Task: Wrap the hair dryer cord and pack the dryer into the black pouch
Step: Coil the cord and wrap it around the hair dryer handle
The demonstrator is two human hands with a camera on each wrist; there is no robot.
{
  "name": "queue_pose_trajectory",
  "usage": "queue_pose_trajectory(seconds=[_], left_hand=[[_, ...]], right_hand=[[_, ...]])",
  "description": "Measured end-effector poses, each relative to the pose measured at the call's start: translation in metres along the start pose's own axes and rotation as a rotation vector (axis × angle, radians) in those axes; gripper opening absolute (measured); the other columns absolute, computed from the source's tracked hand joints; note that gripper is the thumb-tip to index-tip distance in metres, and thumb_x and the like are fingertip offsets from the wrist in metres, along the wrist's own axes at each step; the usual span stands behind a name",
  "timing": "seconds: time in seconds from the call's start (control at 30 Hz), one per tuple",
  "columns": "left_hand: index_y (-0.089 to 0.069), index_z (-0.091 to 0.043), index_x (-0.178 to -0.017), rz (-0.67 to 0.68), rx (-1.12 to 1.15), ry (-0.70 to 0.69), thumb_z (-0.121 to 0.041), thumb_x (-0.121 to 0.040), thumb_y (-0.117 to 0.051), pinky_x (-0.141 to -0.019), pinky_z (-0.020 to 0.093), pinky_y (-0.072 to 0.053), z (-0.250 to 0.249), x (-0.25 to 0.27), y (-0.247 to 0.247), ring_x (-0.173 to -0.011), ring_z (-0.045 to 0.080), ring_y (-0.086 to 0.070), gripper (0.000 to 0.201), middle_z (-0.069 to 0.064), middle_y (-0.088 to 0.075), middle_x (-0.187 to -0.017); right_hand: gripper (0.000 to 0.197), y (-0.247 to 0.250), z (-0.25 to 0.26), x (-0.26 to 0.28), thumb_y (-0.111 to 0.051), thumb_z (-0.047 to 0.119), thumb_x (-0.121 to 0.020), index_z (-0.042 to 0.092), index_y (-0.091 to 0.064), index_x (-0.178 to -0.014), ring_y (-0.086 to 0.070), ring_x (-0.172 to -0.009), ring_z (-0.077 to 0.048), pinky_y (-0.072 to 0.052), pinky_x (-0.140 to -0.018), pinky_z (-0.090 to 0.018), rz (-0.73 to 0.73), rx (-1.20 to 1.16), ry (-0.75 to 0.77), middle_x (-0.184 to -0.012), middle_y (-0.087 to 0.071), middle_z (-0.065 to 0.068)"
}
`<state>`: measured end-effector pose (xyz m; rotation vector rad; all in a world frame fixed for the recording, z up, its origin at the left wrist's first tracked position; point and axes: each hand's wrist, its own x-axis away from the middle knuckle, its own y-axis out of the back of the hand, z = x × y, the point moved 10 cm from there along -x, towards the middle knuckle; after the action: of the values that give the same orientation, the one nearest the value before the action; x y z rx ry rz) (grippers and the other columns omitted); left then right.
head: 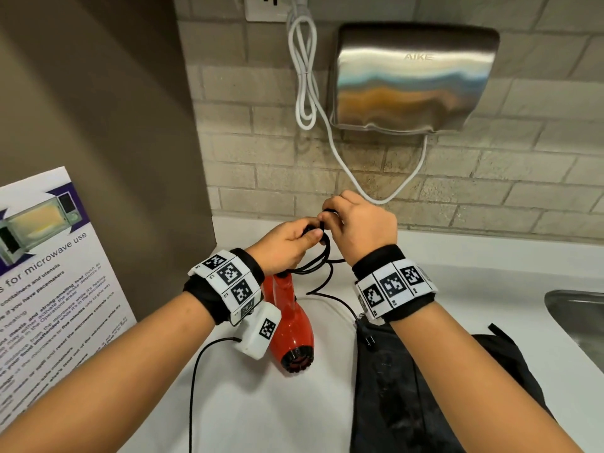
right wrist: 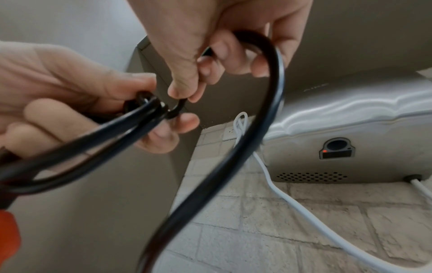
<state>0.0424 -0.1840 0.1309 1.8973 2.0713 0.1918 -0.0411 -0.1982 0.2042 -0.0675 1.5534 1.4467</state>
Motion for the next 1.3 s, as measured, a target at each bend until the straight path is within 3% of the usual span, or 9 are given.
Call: queue_pose_trajectory(seconds=[0.23, 0.33, 0.5, 0.67, 0.83, 0.93, 1.03, 1.17, 1.3], left_hand=[[-0.053, -0.02, -0.096, -0.143, 0.066, -0.042, -0.011, -0.096, -0.04, -0.032, 0.014, -0.019, 0.002, 0.0, 0.015, -0.03, 0.001, -0.023, 0.016, -0.01, -0.042, -0.044], [-0.055, -0.014, -0.101, -0.224, 0.146, -0.047, -0.008, -0.095, -0.042, -0.032, 0.012, -0.02, 0.004, 0.001, 0.019, -0.029, 0.0, -0.024, 0.015, -0.003, -0.054, -0.064], [-0.056, -0.012, -0.097, -0.303, 0.179, -0.045, -0.007, -0.093, -0.045, -0.031, 0.012, -0.02, 0.007, 0.0, 0.024, -0.027, 0.001, -0.022, 0.012, -0.009, -0.057, -0.049], [-0.055, -0.011, -0.099, -0.305, 0.116, -0.048, -0.007, -0.093, -0.046, -0.032, 0.011, -0.022, 0.005, 0.001, 0.023, -0.026, 0.002, -0.025, 0.011, -0.015, -0.056, -0.042], [-0.056, -0.011, -0.1, -0.304, 0.089, -0.047, -0.01, -0.093, -0.048, -0.033, 0.012, -0.023, 0.007, 0.001, 0.024, -0.027, 0.002, -0.025, 0.011, -0.016, -0.055, -0.041], [-0.058, -0.019, -0.092, -0.296, 0.084, -0.053, -0.011, -0.093, -0.049, -0.033, 0.012, -0.023, 0.008, 0.002, 0.024, -0.029, 0.002, -0.023, 0.012, -0.011, -0.056, -0.047], [-0.059, -0.025, -0.089, -0.288, 0.051, -0.055, -0.014, -0.093, -0.049, -0.034, 0.013, -0.023, 0.009, 0.003, 0.026, -0.03, 0.002, -0.023, 0.016, -0.009, -0.056, -0.061], [-0.057, -0.009, -0.106, -0.281, 0.027, -0.064, -0.011, -0.094, -0.047, -0.036, 0.006, -0.027, 0.002, 0.007, 0.025, -0.028, 0.0, -0.035, 0.016, -0.016, -0.054, -0.044], [-0.054, -0.004, -0.111, -0.254, 0.035, -0.075, -0.008, -0.094, -0.044, -0.038, 0.002, -0.029, -0.003, 0.009, 0.019, -0.031, -0.005, -0.041, 0.02, -0.018, -0.053, -0.045]], right_hand=[[0.017, 0.012, 0.002, 0.009, -0.056, 0.034, -0.083, 0.022, -0.069, -0.087, -0.064, -0.063, -0.025, -0.04, -0.05, -0.026, -0.116, -0.046, 0.065, -0.077, -0.065, 0.002], [0.027, 0.007, -0.008, 0.013, -0.051, 0.037, -0.084, 0.021, -0.07, -0.096, -0.064, -0.071, -0.023, -0.048, -0.057, -0.03, -0.072, -0.188, 0.015, -0.081, -0.067, -0.001], [0.018, -0.008, -0.037, 0.025, -0.061, 0.013, -0.084, 0.005, -0.069, -0.097, -0.061, -0.076, -0.025, -0.05, -0.072, -0.032, -0.017, -0.483, -0.076, -0.085, -0.067, -0.012], [0.033, -0.05, -0.084, 0.052, -0.066, 0.011, -0.08, 0.012, -0.062, -0.112, -0.05, -0.092, -0.012, -0.042, -0.086, -0.024, 0.193, -0.444, -0.271, -0.11, -0.058, -0.006], [0.031, -0.122, -0.132, 0.108, -0.064, 0.016, -0.082, 0.012, -0.059, -0.112, -0.051, -0.085, -0.017, -0.041, -0.078, -0.022, 0.544, -0.234, -0.516, -0.112, -0.058, -0.01], [0.027, -0.165, -0.146, 0.146, -0.062, 0.02, -0.081, 0.013, -0.06, -0.108, -0.06, -0.097, -0.025, -0.047, -0.083, -0.026, 0.782, -0.138, -0.622, -0.114, -0.061, -0.011], [0.035, -0.185, -0.146, 0.159, -0.06, 0.024, -0.084, 0.012, -0.055, -0.116, -0.058, -0.108, -0.027, -0.047, -0.088, -0.028, 0.883, -0.06, -0.62, -0.121, -0.058, -0.01], [0.031, -0.197, -0.145, 0.161, -0.055, 0.025, -0.087, 0.009, -0.051, -0.113, -0.054, -0.11, -0.03, -0.045, -0.087, -0.033, 0.939, 0.149, -0.525, -0.119, -0.058, -0.013], [0.026, -0.199, -0.14, 0.161, -0.046, 0.012, -0.086, 0.008, -0.046, -0.112, -0.052, -0.109, -0.032, -0.043, -0.089, -0.038, 0.958, 0.262, -0.435, -0.114, -0.058, -0.012]])
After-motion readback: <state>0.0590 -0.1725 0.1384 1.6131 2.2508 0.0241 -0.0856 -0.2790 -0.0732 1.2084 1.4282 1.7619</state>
